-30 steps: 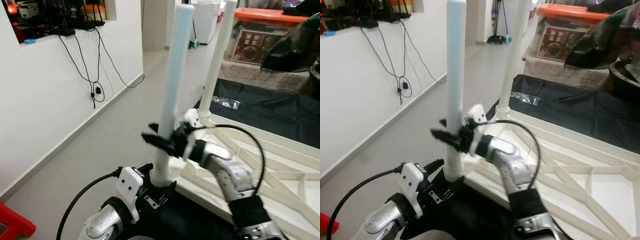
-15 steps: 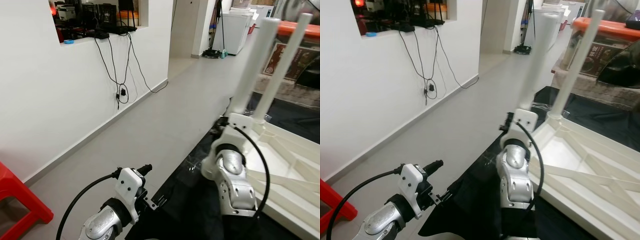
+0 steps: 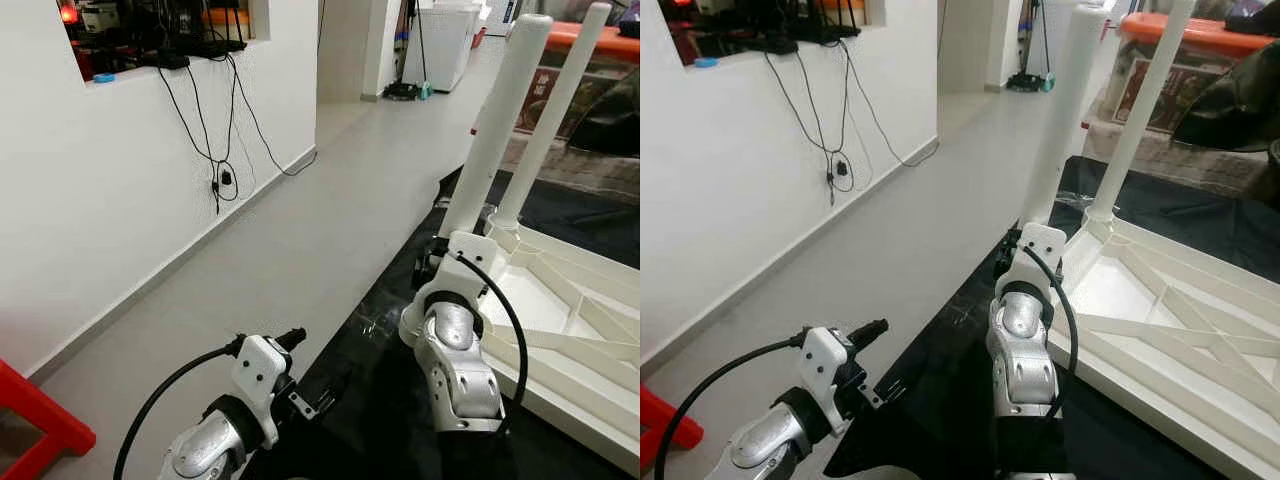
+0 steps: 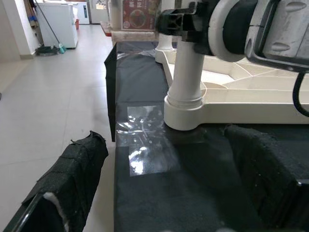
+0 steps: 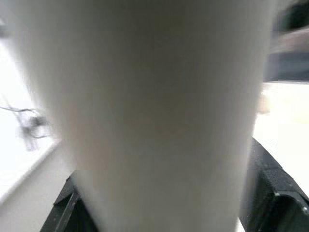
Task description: Building children table
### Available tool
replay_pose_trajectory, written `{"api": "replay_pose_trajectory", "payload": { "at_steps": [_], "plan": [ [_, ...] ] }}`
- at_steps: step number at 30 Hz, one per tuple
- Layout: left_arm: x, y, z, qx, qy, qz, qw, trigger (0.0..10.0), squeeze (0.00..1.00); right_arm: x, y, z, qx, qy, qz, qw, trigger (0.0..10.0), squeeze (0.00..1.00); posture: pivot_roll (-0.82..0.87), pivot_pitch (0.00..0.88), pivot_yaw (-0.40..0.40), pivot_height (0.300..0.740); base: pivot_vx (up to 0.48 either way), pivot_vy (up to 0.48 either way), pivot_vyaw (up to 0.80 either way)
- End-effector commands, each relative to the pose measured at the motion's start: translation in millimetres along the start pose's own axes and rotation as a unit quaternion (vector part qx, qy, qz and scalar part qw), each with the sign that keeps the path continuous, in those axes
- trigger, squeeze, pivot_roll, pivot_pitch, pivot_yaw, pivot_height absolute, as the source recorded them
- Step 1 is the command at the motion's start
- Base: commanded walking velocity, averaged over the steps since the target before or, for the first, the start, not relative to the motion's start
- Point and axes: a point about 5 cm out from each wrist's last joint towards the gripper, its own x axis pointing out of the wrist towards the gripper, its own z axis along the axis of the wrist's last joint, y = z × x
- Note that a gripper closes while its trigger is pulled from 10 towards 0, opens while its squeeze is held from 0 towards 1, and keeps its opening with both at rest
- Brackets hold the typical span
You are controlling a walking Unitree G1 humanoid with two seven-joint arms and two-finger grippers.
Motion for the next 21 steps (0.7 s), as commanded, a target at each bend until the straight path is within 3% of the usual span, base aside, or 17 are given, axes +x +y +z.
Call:
{"api": "replay_pose_trajectory", "payload": {
  "at_steps": [1, 2, 3, 4, 5, 8, 9, 10, 11, 14, 15, 16, 17, 18, 19, 21],
  "plan": [
    [0.3, 0.0, -3, -0.001, 0.007, 0.0, 1.0, 10.0, 0.0, 4.2, 36.5, 6, 0.099, 0.022, 0.183, 0.978, 10.0, 0.0, 0.11, 0.028, -0.022, 0.74, 0.0, 0.0, 0.0],
    [0.3, 0.0, -3, -0.001, 0.007, 0.0, 1.0, 10.0, 0.0, 4.2, 36.5, 6, 0.099, 0.022, 0.183, 0.978, 10.0, 0.0, 0.11, 0.028, -0.022, 0.74, 0.0, 0.0, 0.0],
    [0.6, -0.2, -3, -0.001, 0.007, -0.001, 1.0, 10.0, 0.0, 3.0, 41.5, 9, 0.118, 0.028, 0.241, 0.963, 10.0, 0.0, 0.11, 0.026, -0.023, 0.74, 0.0, 0.0, 0.0],
    [1.1, -0.2, -3, -0.001, 0.006, -0.001, 1.0, 10.0, 0.0, -3.1, 44.6, 15, 0.114, 0.04, 0.374, 0.92, 10.0, 0.0, 0.11, 0.026, -0.025, 0.74, 0.0, 0.0, 0.0],
    [1.1, -0.2, -3, -0.001, 0.006, -0.001, 1.0, 10.0, 0.0, -3.1, 44.6, 15, 0.114, 0.04, 0.374, 0.92, 10.0, 0.0, 0.11, 0.026, -0.025, 0.74, 0.0, 0.0, 0.0],
    [1.5, 0.0, -3, -0.001, 0.006, 0.0, 1.0, 10.0, 0.0, -11.1, 35.6, 18, 0.082, 0.066, 0.499, 0.86, 10.0, 0.0, 0.11, 0.027, -0.027, 0.74, 0.0, 0.0, 0.0],
    [1.5, 0.0, -3, -0.001, 0.006, 0.0, 1.0, 10.0, 0.0, -11.1, 35.6, 18, 0.082, 0.066, 0.499, 0.86, 10.0, 0.0, 0.11, 0.027, -0.027, 0.74, 0.0, 0.0, 0.0],
    [1.6, 0.1, -3, -0.001, 0.005, 0.0, 1.0, 10.0, 0.0, -11.9, 32.2, 18, 0.073, 0.075, 0.521, 0.847, 10.0, 0.0, 0.11, 0.028, -0.028, 0.74, 0.0, 0.0, 0.0],
    [1.6, 0.1, -3, -0.001, 0.005, 0.0, 1.0, 10.0, 0.0, -11.9, 32.2, 18, 0.073, 0.075, 0.521, 0.847, 10.0, 0.0, 0.11, 0.028, -0.028, 0.74, 0.0, 0.0, 0.0],
    [1.6, 0.4, -3, -0.001, 0.005, 0.002, 1.0, 10.0, 0.0, -20.2, 25.9, 19, 0.049, 0.096, 0.605, 0.789, 10.0, 0.0, 0.11, 0.027, -0.027, 0.74, 0.0, 0.0, 0.0],
    [1.6, 0.4, -3, -0.001, 0.005, 0.002, 1.0, 10.0, 0.0, -20.2, 25.9, 19, 0.049, 0.096, 0.605, 0.789, 10.0, 0.0, 0.11, 0.027, -0.027, 0.74, 0.0, 0.0, 0.0],
    [1.5, 0.5, -3, -0.002, 0.005, 0.002, 1.0, 10.0, 0.0, -26.0, 26.5, 20, 0.032, 0.108, 0.668, 0.735, 10.0, 0.0, 0.12, 0.027, -0.028, 0.74, 0.0, 0.0, 0.0],
    [1.4, 0.6, -3, -0.002, 0.005, 0.002, 1.0, 10.0, 0.0, -27.6, 27.7, 21, 0.027, 0.108, 0.69, 0.715, 10.0, 0.0, 0.12, 0.028, -0.026, 0.74, 0.0, 0.0, 0.0],
    [1.3, 0.6, -3, -0.002, 0.005, 0.003, 1.0, 10.0, 0.0, -28.2, 27.5, 23, 0.028, 0.109, 0.708, 0.697, 10.0, 0.0, 0.12, 0.028, -0.026, 0.74, 0.0, 0.0, 0.0],
    [1.3, 0.6, -3, -0.002, 0.005, 0.003, 1.0, 10.0, 0.0, -28.2, 27.5, 23, 0.028, 0.109, 0.708, 0.697, 10.0, 0.0, 0.12, 0.028, -0.026, 0.74, 0.0, 0.0, 0.0],
    [1.4, 0.6, -3, -0.003, 0.005, 0.003, 1.0, 10.0, 0.0, -29.9, 31.2, 25, 0.025, 0.111, 0.735, 0.668, 10.0, 0.0, 0.12, 0.028, -0.029, 0.74, 0.0, 0.0, 0.0]
  ]
}}
